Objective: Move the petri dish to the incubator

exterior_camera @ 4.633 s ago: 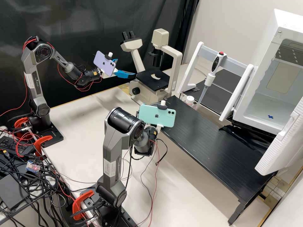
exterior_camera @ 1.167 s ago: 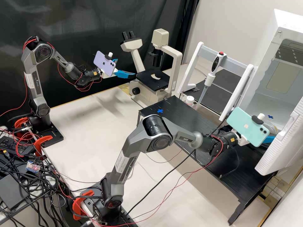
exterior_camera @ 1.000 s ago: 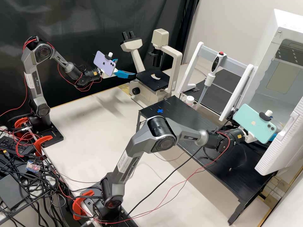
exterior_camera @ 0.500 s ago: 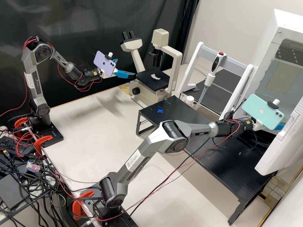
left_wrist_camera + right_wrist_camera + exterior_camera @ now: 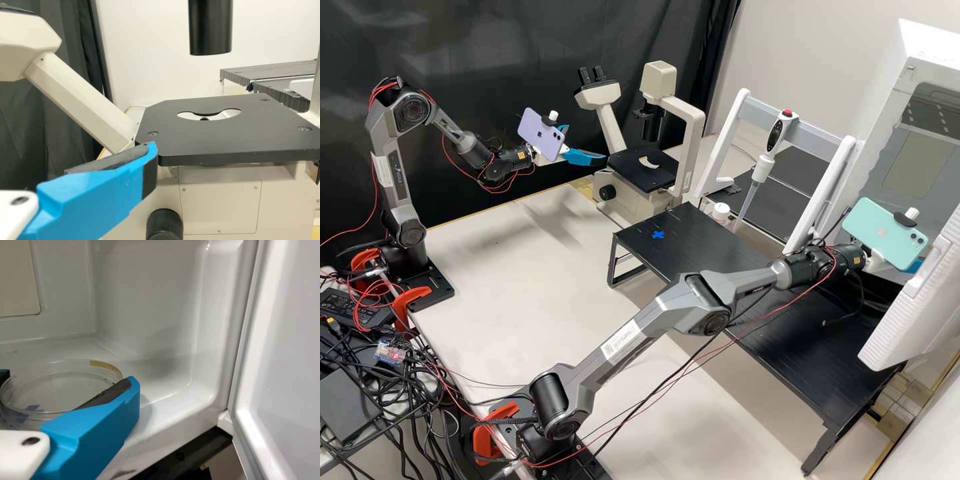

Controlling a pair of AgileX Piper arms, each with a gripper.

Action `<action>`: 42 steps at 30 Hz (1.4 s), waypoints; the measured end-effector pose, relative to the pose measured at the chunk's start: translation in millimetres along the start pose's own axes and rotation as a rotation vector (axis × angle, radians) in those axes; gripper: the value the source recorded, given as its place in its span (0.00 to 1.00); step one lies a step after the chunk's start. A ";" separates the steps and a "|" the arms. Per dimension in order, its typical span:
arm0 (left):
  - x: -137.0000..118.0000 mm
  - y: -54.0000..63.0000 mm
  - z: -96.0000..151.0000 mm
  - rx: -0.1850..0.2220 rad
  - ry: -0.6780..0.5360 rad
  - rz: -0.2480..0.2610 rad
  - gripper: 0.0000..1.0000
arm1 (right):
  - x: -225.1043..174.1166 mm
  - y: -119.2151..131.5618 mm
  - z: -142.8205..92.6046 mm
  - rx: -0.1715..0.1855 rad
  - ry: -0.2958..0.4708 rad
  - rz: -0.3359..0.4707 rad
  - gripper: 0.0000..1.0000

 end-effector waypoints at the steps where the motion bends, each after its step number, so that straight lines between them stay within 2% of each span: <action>1: 0.0 0.0 0.0 0.000 0.000 0.000 1.00 | 1.8 -0.4 0.1 -0.001 0.004 0.000 0.00; 3: 0.0 0.0 0.0 0.000 0.000 0.000 1.00 | 5.1 -3.6 0.4 -0.010 0.003 -0.013 0.00; 12: 0.0 0.0 0.0 0.000 0.000 0.000 1.00 | 11.3 -8.3 1.0 0.000 0.012 -0.033 0.00; 13: 0.0 0.0 0.0 0.000 0.000 0.000 1.00 | 11.2 -7.5 0.1 0.001 0.015 -0.031 1.00; 24: 0.0 0.0 0.0 0.000 0.000 0.000 1.00 | 13.4 -16.4 6.5 -0.003 -0.009 -0.059 1.00; 29: 0.0 0.0 0.0 0.000 0.000 0.000 1.00 | 10.2 -19.9 8.1 -0.017 0.004 -0.032 1.00; 30: 0.0 0.0 0.0 0.000 0.000 0.000 1.00 | 8.5 -20.2 8.4 -0.009 0.004 -0.032 1.00; 31: 0.0 0.0 0.0 0.000 0.000 0.000 1.00 | 5.4 -18.0 6.3 -0.019 0.008 -0.027 1.00; 32: 0.0 0.0 0.0 0.000 0.000 0.000 1.00 | 2.6 -19.9 8.8 -0.007 0.001 -0.027 1.00; 33: 0.0 0.0 0.0 0.000 0.000 0.000 1.00 | 0.5 -19.7 9.2 -0.017 -0.002 -0.024 1.00; 37: 0.0 0.0 0.0 0.000 0.000 0.000 1.00 | -21.4 -16.7 12.7 -0.003 -0.038 -0.006 1.00; 39: 0.0 0.0 0.0 0.000 0.000 0.000 1.00 | -32.4 -11.0 12.0 -0.011 -0.033 0.011 1.00; 42: 0.0 0.0 0.0 0.000 0.000 0.000 1.00 | -50.2 -5.3 20.1 0.009 -0.006 0.045 1.00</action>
